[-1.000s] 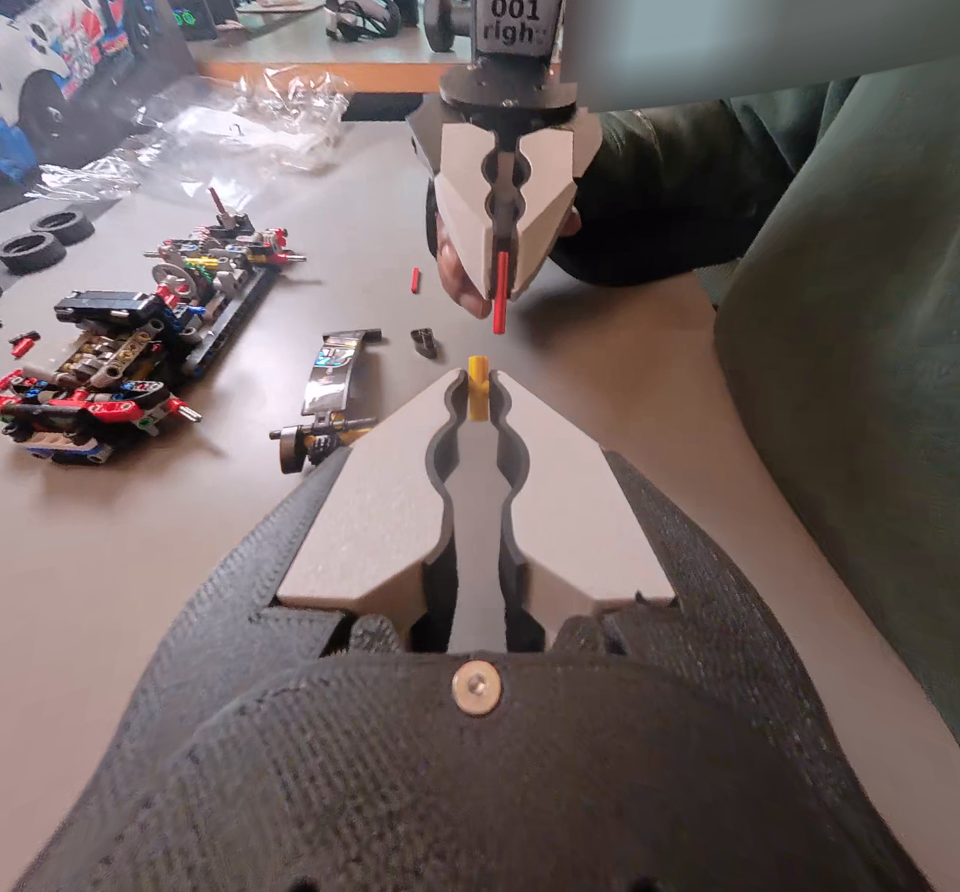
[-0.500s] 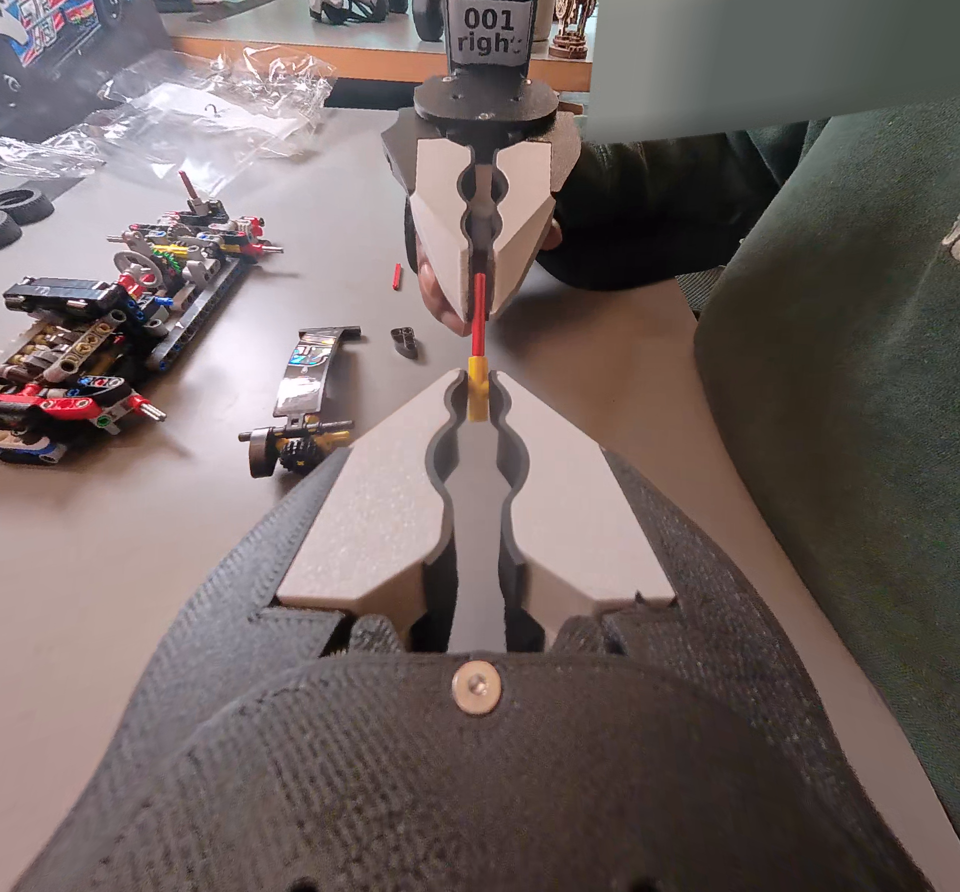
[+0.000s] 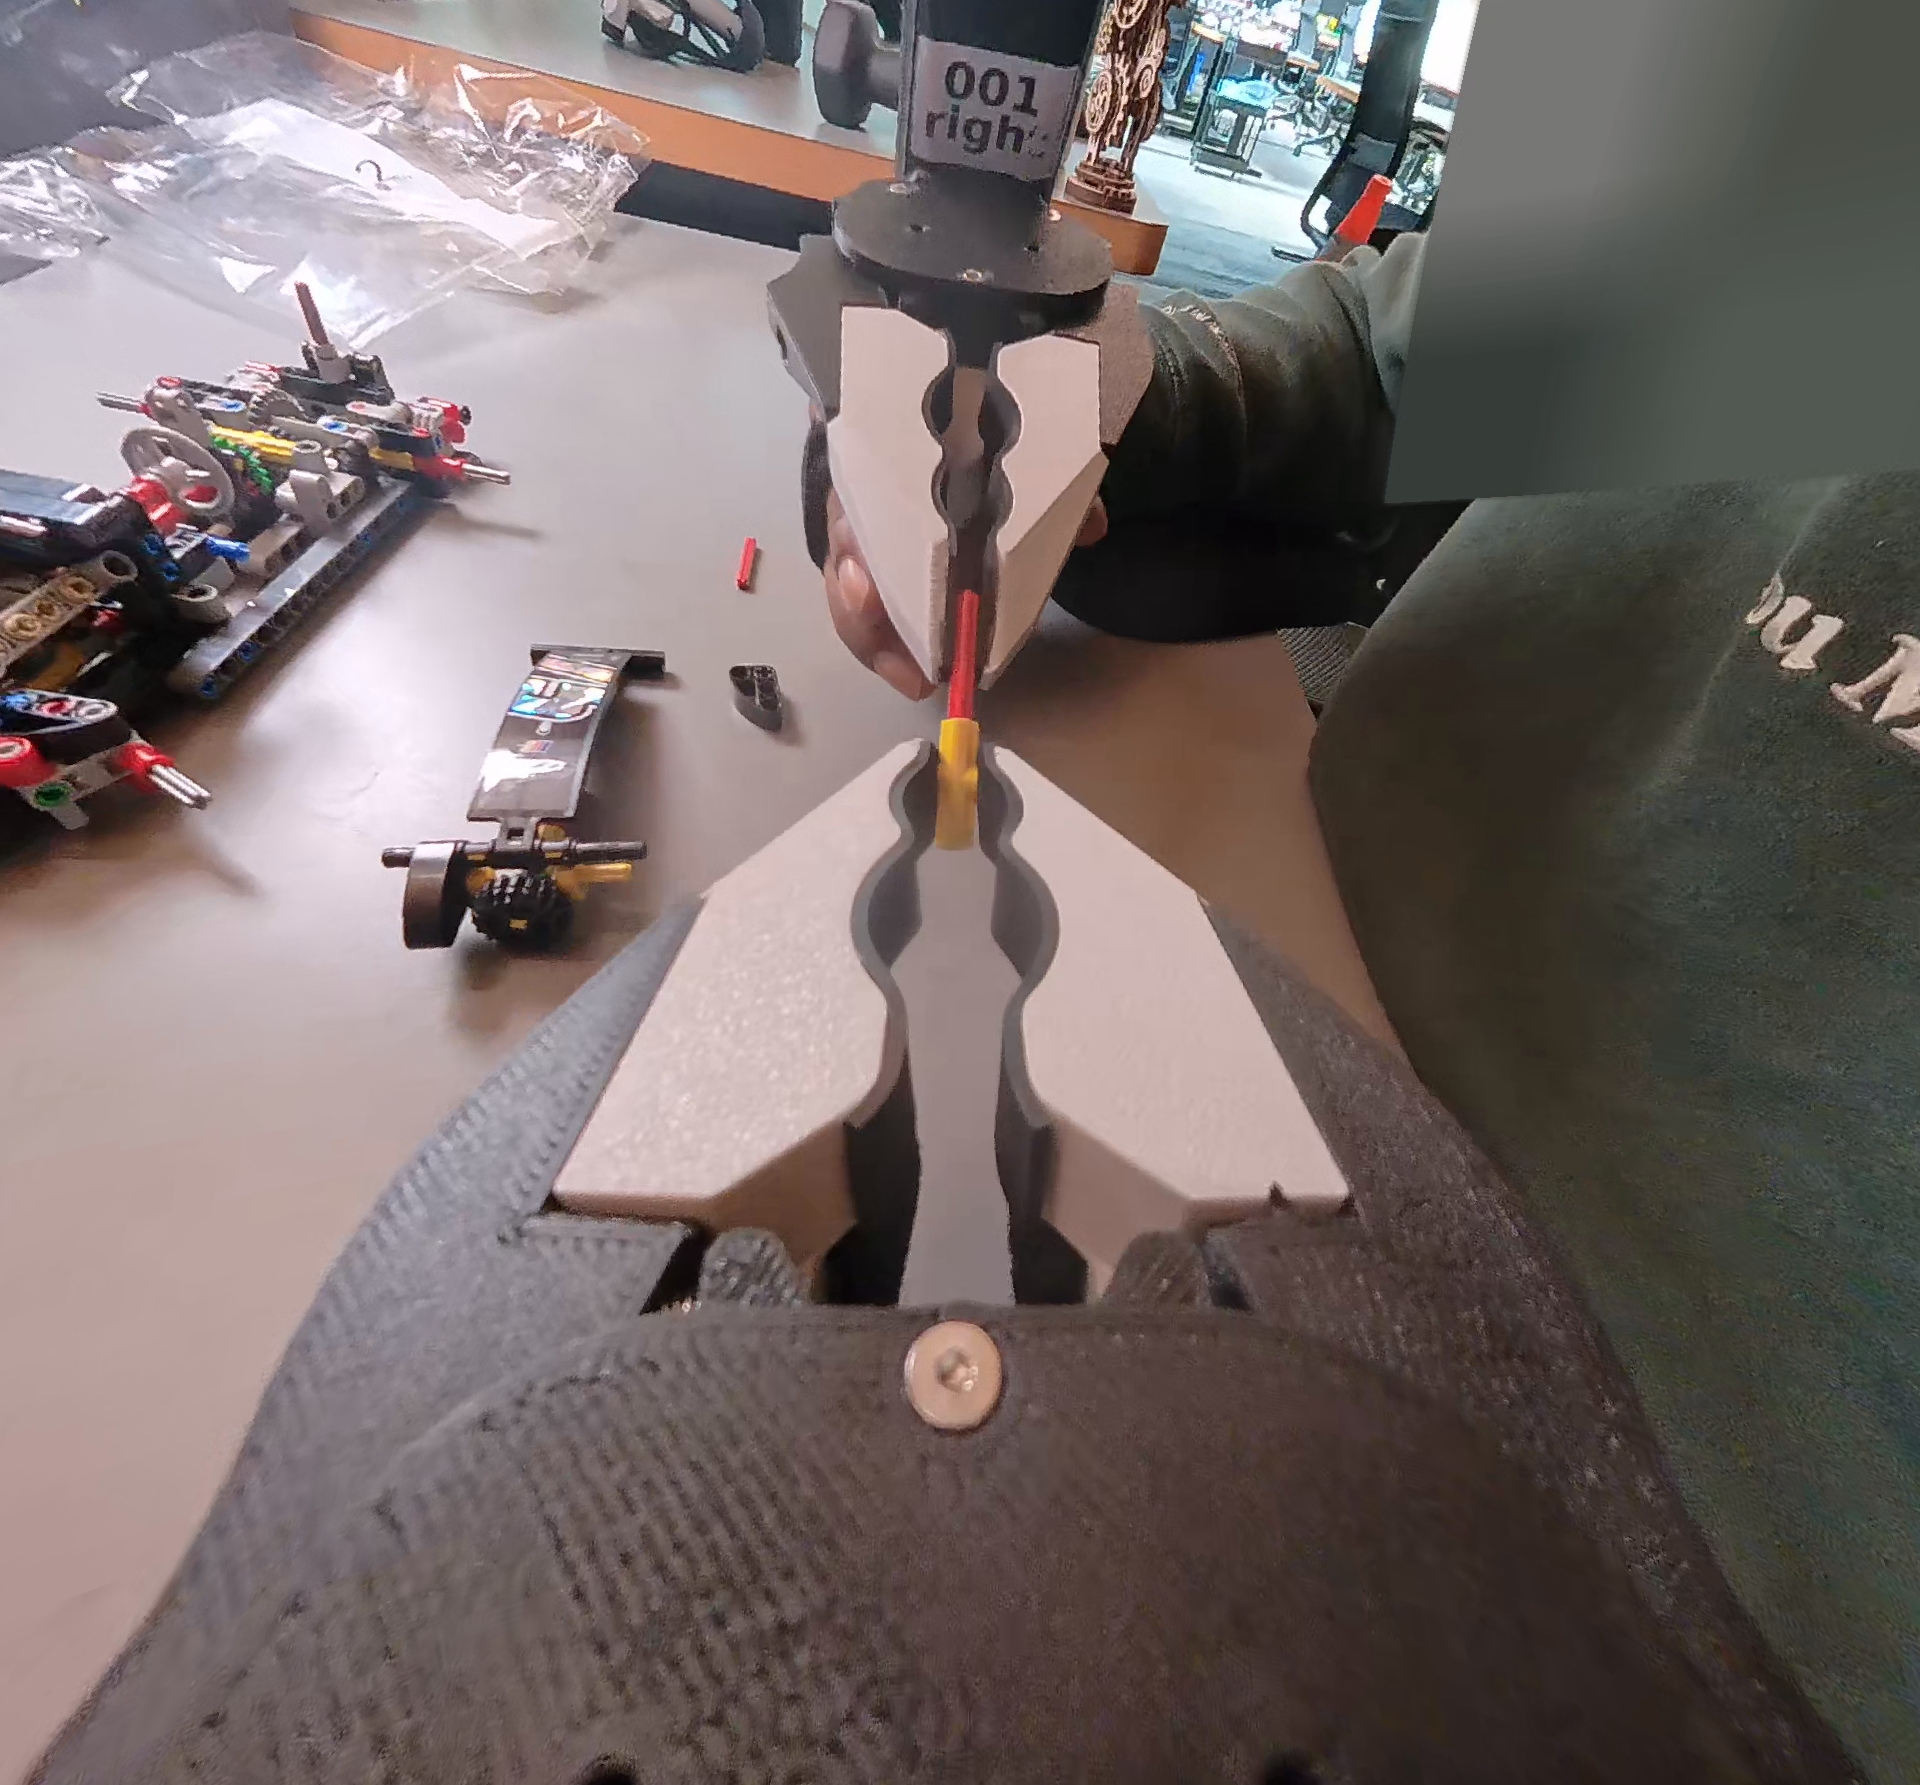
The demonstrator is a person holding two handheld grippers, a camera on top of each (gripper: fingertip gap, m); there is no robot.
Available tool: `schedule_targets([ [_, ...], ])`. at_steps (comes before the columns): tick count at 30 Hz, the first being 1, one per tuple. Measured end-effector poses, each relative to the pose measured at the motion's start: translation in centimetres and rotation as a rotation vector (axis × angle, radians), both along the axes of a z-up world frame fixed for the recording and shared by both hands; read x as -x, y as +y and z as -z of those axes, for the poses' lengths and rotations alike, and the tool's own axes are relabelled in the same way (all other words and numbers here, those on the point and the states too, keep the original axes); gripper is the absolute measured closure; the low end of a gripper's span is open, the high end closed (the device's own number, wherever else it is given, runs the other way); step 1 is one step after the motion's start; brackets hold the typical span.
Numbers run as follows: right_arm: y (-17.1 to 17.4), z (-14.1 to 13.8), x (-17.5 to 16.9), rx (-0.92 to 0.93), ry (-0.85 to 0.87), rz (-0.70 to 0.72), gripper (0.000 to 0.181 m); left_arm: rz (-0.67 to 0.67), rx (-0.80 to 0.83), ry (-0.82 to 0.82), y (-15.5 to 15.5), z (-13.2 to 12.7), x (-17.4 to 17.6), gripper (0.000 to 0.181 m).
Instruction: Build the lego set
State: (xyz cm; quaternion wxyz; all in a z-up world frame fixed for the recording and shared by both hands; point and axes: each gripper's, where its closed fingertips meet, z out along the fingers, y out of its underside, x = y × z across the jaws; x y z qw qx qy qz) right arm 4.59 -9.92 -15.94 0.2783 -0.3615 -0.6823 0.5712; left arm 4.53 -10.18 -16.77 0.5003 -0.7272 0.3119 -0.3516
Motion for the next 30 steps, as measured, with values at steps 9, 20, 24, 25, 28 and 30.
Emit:
schedule_targets([
  [9, -0.2, 0.3, 0.3, -0.003, -0.007, 0.008, 0.180, -0.011, 0.021, -0.001, 0.2, 0.4, -0.1, 0.177],
  [20, 0.3, 3.3, 0.2, -0.142, -0.108, 0.010, 0.179, -0.019, 0.041, 0.180, 0.4, 3.0, 0.0, 0.176],
  [24, 2.3, 4.1, -0.7, -0.263, -0.172, 0.013, 0.161, -0.067, 0.057, 0.350, 0.8, 5.2, 0.7, 0.176],
  [25, 3.3, 3.7, -1.0, -0.276, -0.175, 0.037, 0.161, -0.083, 0.067, 0.366, 0.9, 5.5, 0.9, 0.176],
  [28, 6.2, 2.9, -2.0, -0.294, -0.204, 0.109, 0.163, -0.110, 0.120, 0.382, 1.1, 6.2, 1.1, 0.176],
  [30, 6.5, 3.0, -2.4, -0.303, -0.213, 0.116, 0.168, -0.117, 0.143, 0.402, 1.0, 6.6, 1.2, 0.175],
])
